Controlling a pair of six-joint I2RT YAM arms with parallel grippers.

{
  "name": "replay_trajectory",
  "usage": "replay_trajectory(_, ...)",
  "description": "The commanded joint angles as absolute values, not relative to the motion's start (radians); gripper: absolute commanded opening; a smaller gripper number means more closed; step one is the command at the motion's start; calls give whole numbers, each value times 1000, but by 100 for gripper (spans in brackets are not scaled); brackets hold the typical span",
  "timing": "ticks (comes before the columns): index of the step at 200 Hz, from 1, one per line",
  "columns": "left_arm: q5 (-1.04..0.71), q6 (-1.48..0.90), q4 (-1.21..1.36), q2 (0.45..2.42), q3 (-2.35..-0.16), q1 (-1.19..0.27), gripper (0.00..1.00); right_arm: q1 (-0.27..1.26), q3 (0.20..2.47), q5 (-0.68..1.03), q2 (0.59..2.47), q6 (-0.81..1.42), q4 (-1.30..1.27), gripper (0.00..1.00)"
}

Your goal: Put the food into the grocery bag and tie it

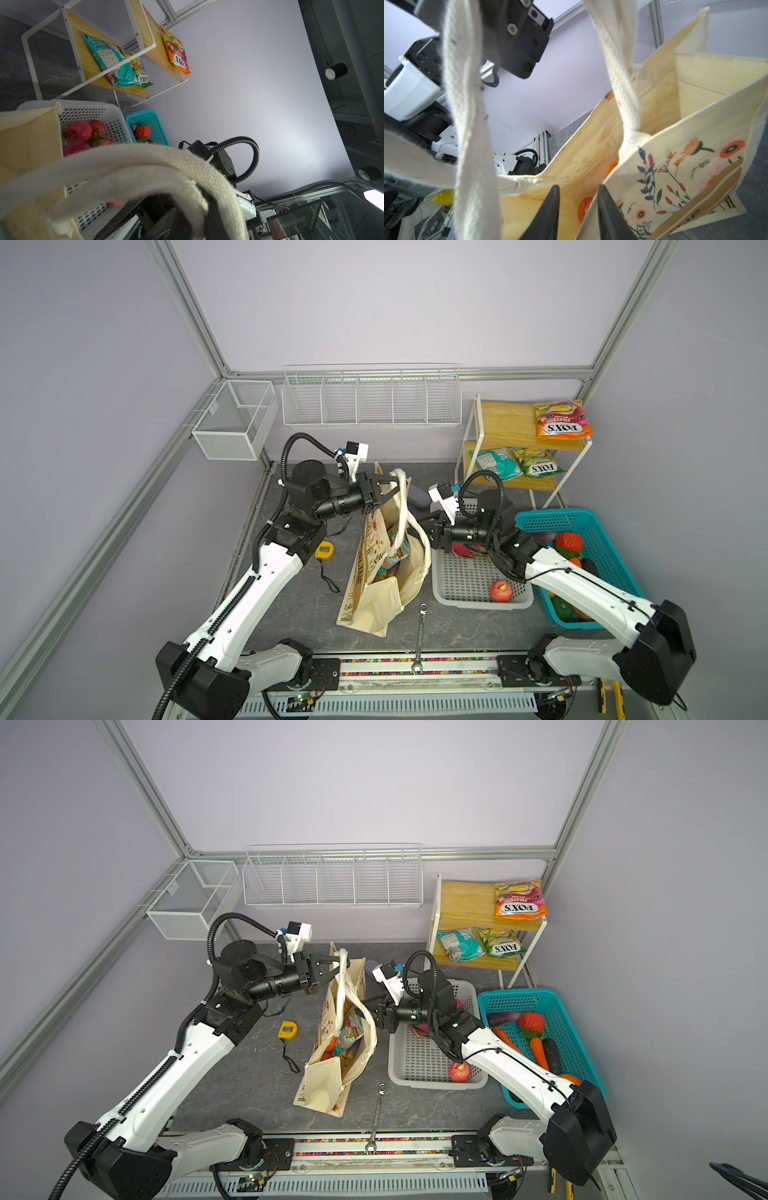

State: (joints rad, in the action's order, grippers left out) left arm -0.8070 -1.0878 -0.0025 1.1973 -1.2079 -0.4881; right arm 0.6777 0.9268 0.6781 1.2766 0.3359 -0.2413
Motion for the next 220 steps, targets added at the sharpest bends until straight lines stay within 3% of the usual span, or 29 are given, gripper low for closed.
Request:
replay_trajectory(1, -837, -1109, 92, 1199, -1199, -482, 0, 695, 845, 735, 1292, 300, -481, 37)
replay_trajectory(50, -851, -1112, 105, 1201, -1160, -480, 0, 740, 860, 777, 1361, 270, -584, 54)
replay_trajectory(131, -842, -1092, 75, 1181, -1110, -473, 0, 767, 917, 785, 1389, 363, -697, 61)
replay_trajectory(220, -836, -1092, 86, 1170, -1082, -467, 0, 774, 908, 771, 1335, 406, -753, 76)
